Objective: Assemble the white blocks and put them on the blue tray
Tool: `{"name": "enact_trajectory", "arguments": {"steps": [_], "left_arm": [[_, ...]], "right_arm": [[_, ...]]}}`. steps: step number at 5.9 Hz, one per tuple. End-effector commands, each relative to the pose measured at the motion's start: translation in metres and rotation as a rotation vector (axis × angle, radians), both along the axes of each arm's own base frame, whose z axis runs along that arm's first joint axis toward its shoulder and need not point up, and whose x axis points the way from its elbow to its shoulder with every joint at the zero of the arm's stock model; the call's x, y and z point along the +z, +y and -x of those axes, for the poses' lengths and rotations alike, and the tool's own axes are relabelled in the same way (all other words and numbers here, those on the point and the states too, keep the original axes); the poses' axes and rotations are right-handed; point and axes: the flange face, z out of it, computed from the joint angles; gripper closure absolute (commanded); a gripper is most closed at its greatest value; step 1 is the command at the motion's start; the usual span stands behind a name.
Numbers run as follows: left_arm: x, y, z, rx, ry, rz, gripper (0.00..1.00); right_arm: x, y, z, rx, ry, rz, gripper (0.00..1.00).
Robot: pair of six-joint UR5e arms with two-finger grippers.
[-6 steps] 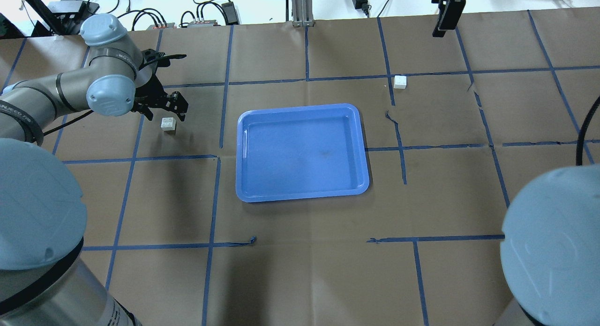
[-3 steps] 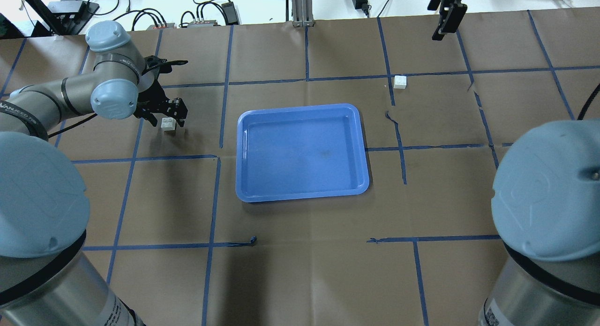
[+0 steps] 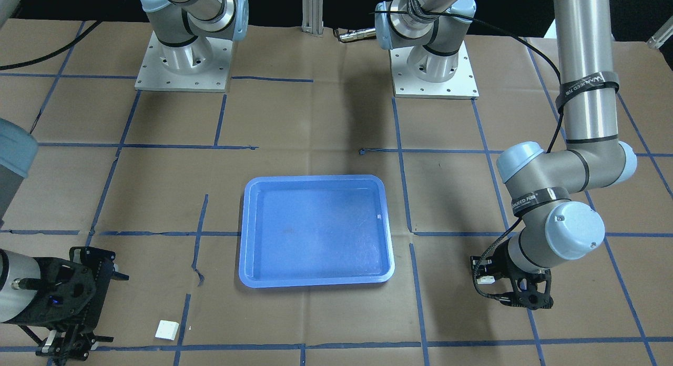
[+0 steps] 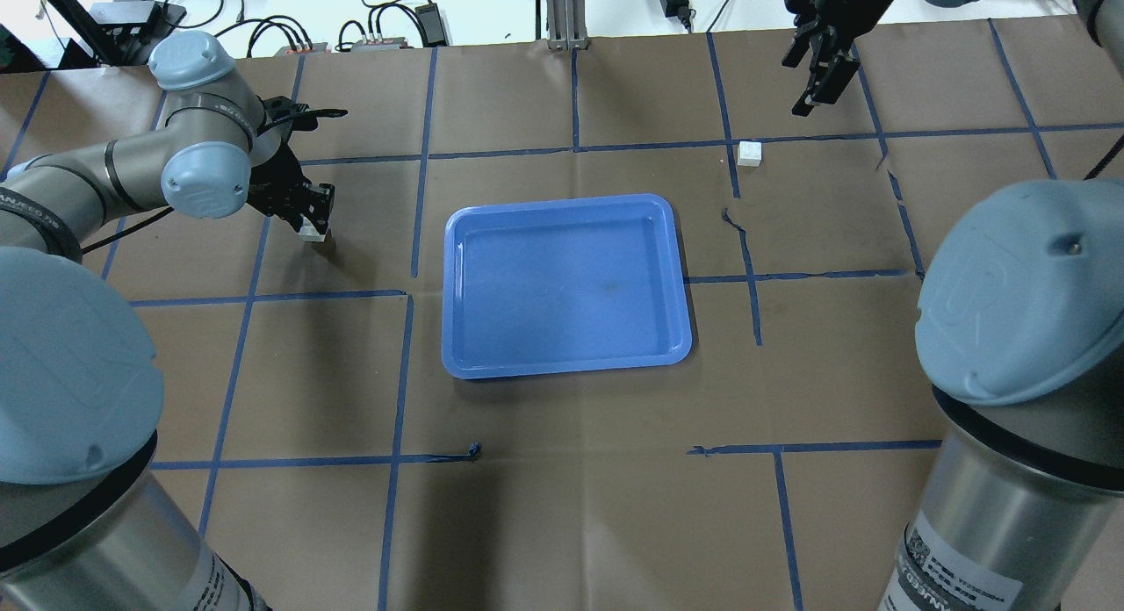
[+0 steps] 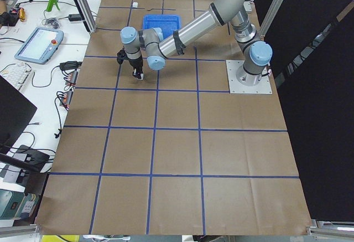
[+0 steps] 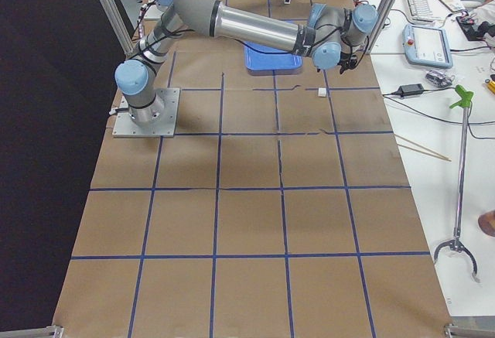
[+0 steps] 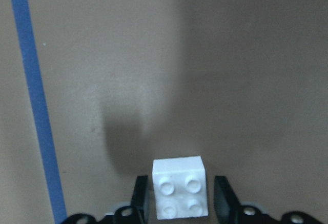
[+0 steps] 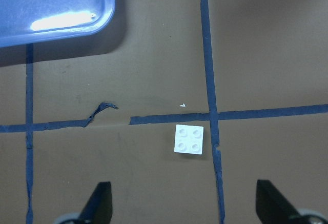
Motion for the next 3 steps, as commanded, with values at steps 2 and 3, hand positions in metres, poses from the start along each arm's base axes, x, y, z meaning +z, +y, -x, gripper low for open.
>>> {"name": "enact_trajectory", "arguments": {"steps": [2, 3], "left_arm": [[0.044, 0.011, 0.058, -0.715, 0.002, 0.043, 0.87], [0.049, 0.021, 0.118, -0.868, 0.016, 0.022, 0.87]], "right_arm": [[-0.073, 0.019, 0.019, -0.063, -0.156, 0.038, 0.00], [-0.087, 0.024, 0.013, -0.065, -0.206, 0.071, 0.00]]}}
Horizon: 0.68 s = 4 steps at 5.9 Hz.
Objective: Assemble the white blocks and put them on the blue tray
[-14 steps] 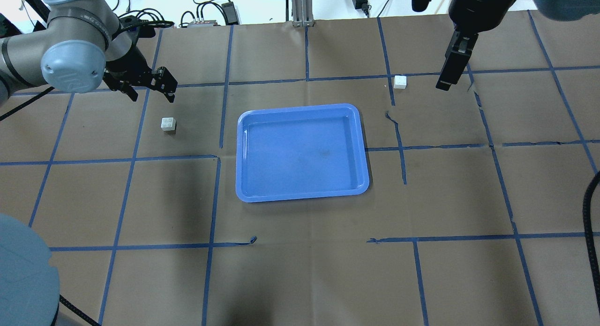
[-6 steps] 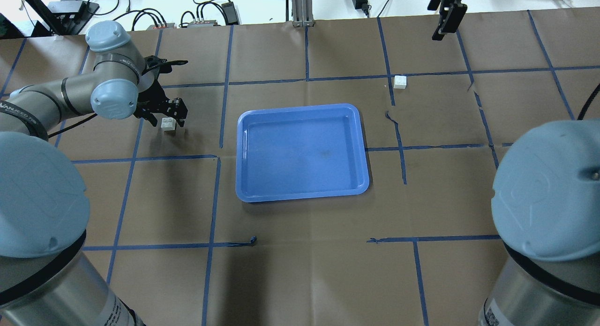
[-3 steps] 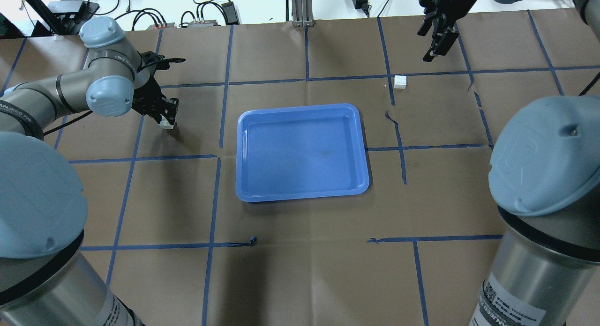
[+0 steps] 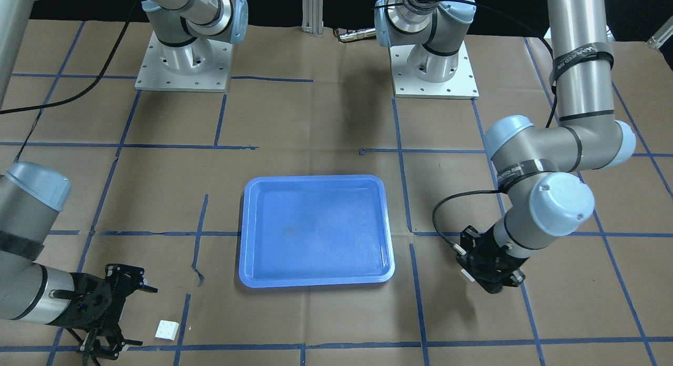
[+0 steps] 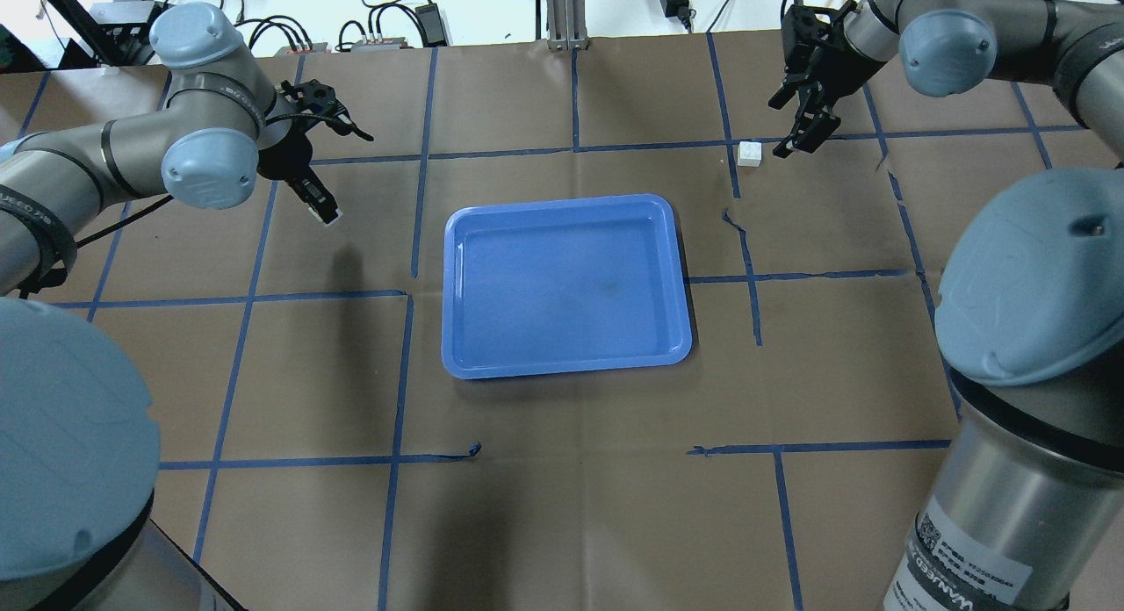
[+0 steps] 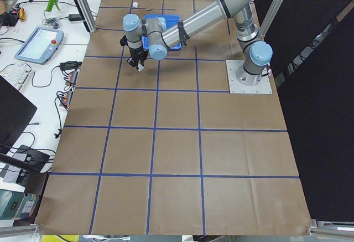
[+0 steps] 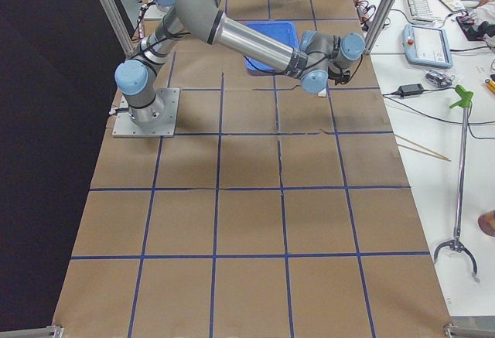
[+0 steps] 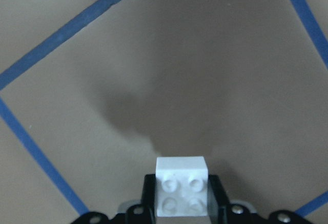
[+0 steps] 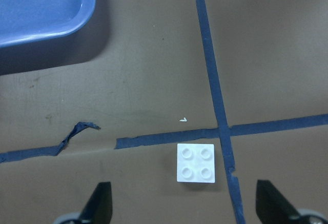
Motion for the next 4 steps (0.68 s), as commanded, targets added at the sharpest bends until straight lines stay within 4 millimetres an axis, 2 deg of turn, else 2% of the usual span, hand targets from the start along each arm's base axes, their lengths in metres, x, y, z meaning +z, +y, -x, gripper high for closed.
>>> {"name": "enact_trajectory", "arguments": {"steps": [1, 2, 3, 4], "left_arm": [[0.016, 0.032, 0.119, -0.282, 0.003, -0.035, 0.87], [0.011, 0.051, 0.178, -0.402, 0.005, -0.050, 0.87], [0.018, 0.071, 0.221, -0.535, 0.012, -0.043, 0.87], [0.004, 0.076, 0.235, -0.557, 0.013, -0.060, 0.87]], "right_arm": [[-0.026, 0.009, -0.004, -0.006, -0.042, 0.043, 0.00], [-0.029, 0.009, -0.003, -0.006, -0.041, 0.056, 0.00], [-0.039, 0.005, -0.002, -0.006, -0.036, 0.076, 0.00], [-0.043, 0.005, -0.002, -0.006, -0.037, 0.072, 0.00]]}}
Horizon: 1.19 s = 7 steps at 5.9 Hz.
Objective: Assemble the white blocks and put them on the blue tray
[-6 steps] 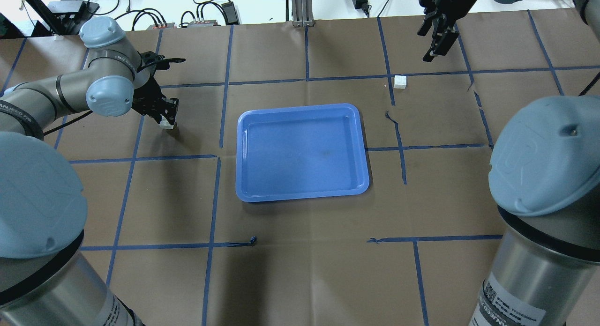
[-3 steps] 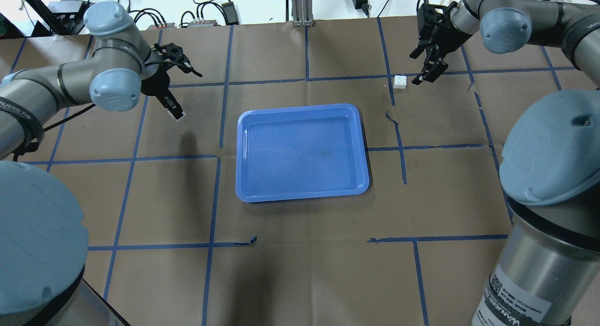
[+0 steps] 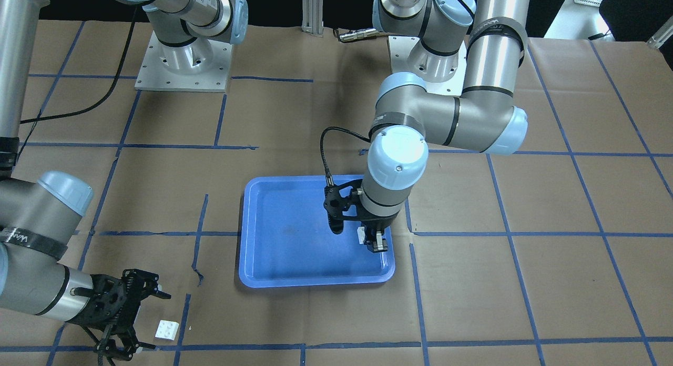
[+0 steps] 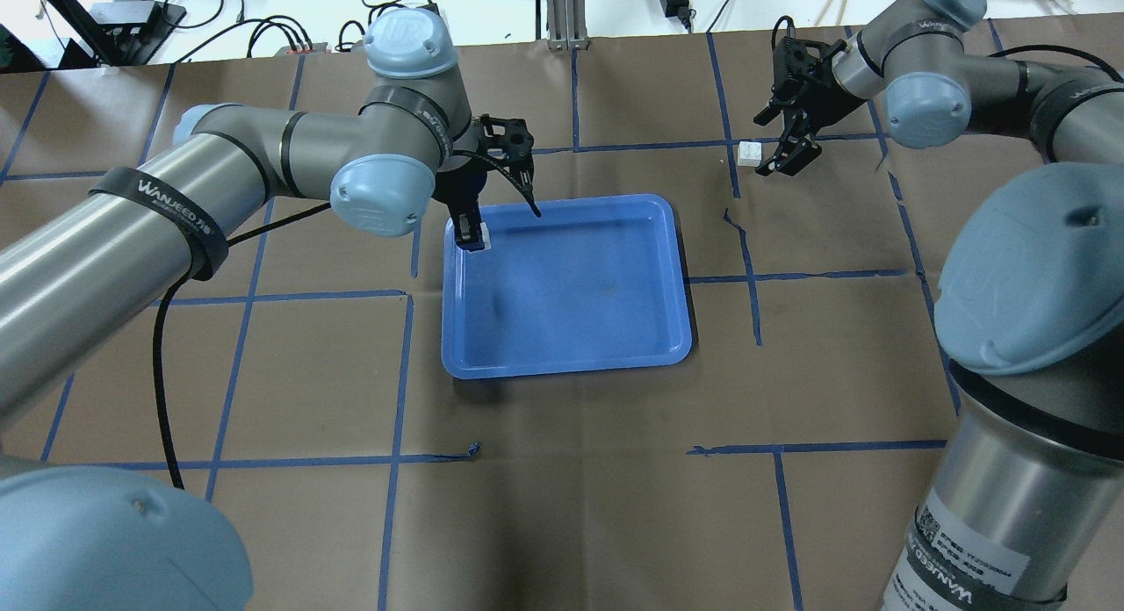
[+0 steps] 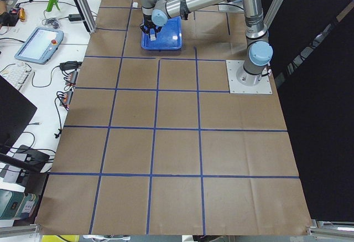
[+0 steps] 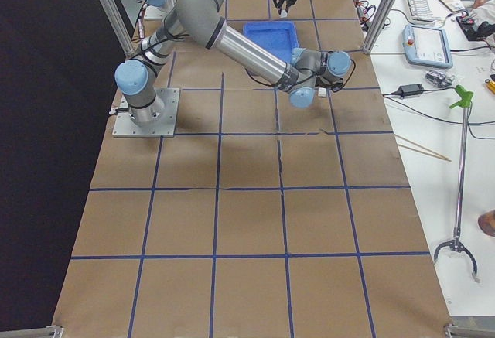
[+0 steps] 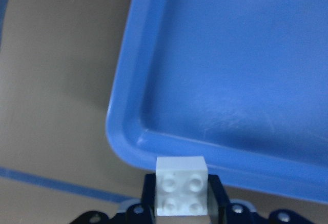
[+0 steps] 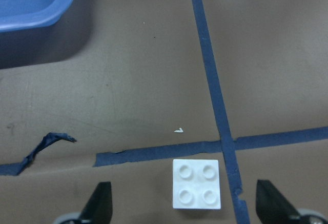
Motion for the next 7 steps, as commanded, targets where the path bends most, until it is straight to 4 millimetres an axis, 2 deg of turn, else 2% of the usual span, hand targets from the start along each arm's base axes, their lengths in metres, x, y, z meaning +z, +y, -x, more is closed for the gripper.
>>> {"name": "enact_trajectory", "arguments": {"steps": [1, 3, 4, 5, 7], "left_arm": [[-0.028, 0.015, 0.022, -0.060, -0.004, -0.032, 0.87], [-0.040, 0.037, 0.056, -0.110, 0.011, -0.006, 0.87], [-0.042, 0.039, 0.061, -0.108, 0.014, -0.005, 0.85], [-0.048, 0.041, 0.060, -0.105, 0.011, -0.015, 0.80], [-0.058, 0.043, 0.064, 0.009, 0.034, -0.020, 0.80]], "right_arm": [[-0.020, 0.008, -0.002, 0.001, -0.005, -0.022, 0.00], [-0.020, 0.009, -0.001, -0.006, -0.001, -0.018, 0.00], [-0.018, 0.008, -0.001, -0.008, -0.002, -0.016, 0.08], [-0.017, 0.007, -0.001, -0.008, -0.002, -0.014, 0.21], [-0.017, 0.005, 0.000, -0.008, 0.000, 0.003, 0.40]]}}
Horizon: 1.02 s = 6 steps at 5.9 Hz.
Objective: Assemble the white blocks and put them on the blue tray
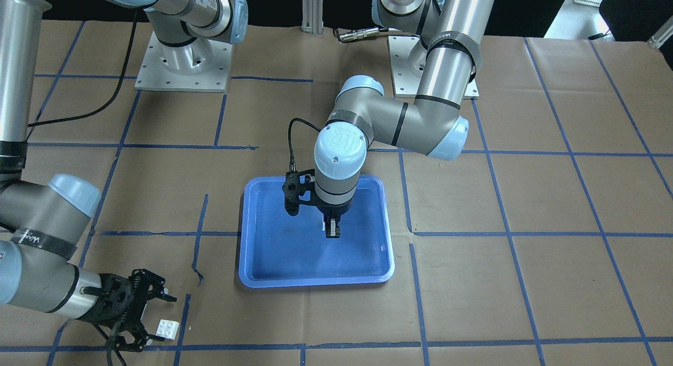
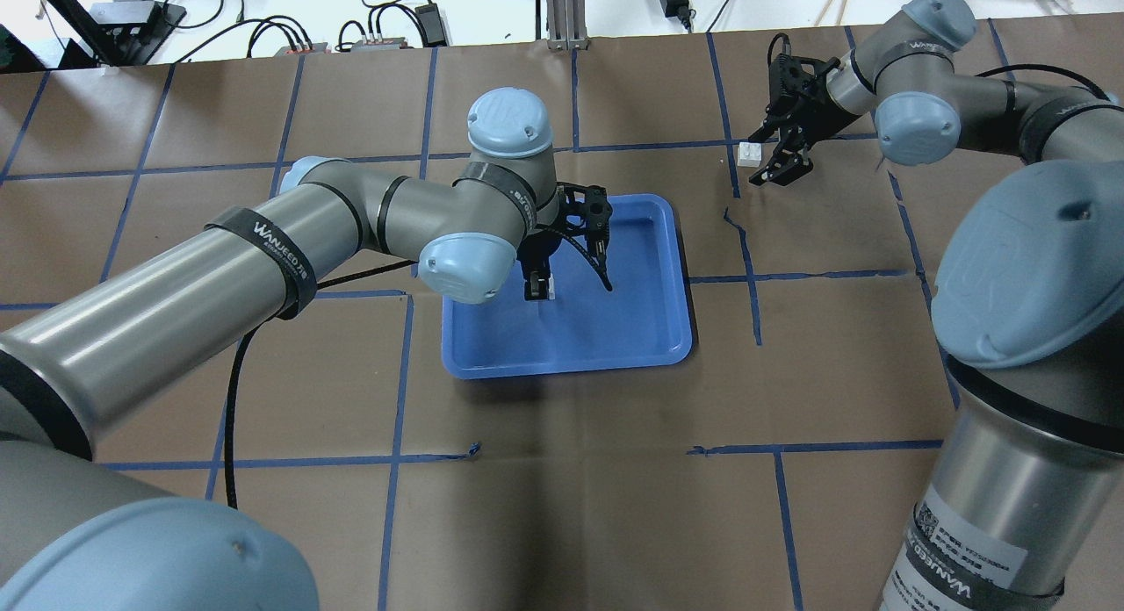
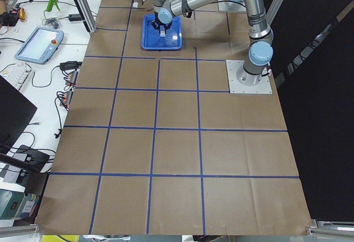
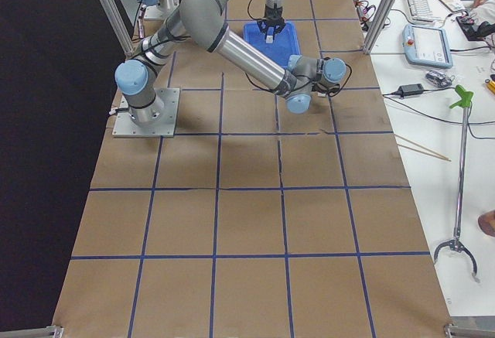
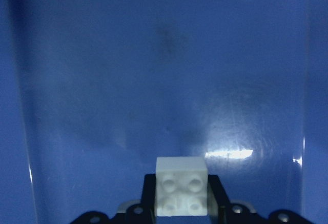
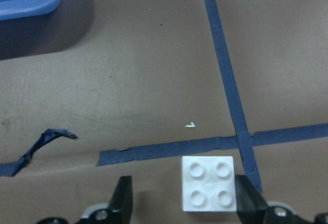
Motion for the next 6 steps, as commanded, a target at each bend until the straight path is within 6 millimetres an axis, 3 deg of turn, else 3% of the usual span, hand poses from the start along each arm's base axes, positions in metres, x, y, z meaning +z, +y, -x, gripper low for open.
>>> {"name": "enact_trajectory", "arguments": {"steps": [1, 2, 3, 4, 5, 6], "left_arm": [[-0.011, -0.001, 0.003, 0.056, 0.015, -0.004, 0.79], [-0.012, -0.002, 0.003, 0.056, 0.018, 0.002, 0.64], [-0.012, -0.001, 0.003, 0.056, 0.019, 0.000, 0.16], [-0.012, -0.001, 0.003, 0.056, 0.019, -0.002, 0.09], [-0.001, 0.000, 0.003, 0.056, 0.022, 0.010, 0.09], [0.031, -0.002, 0.002, 0.058, 0.031, 0.047, 0.07]], "right_arm": [[0.003, -0.004, 0.001, 0.000, 0.008, 0.036, 0.49], [0.003, -0.004, 0.001, -0.001, 0.009, 0.037, 0.59], [0.006, -0.004, 0.001, -0.001, 0.009, 0.042, 0.67], [0.008, -0.005, 0.001, -0.002, 0.010, 0.047, 0.70], [0.021, -0.011, 0.003, -0.009, 0.016, 0.068, 0.72], [0.044, -0.024, 0.006, -0.009, 0.032, 0.102, 0.73]]}}
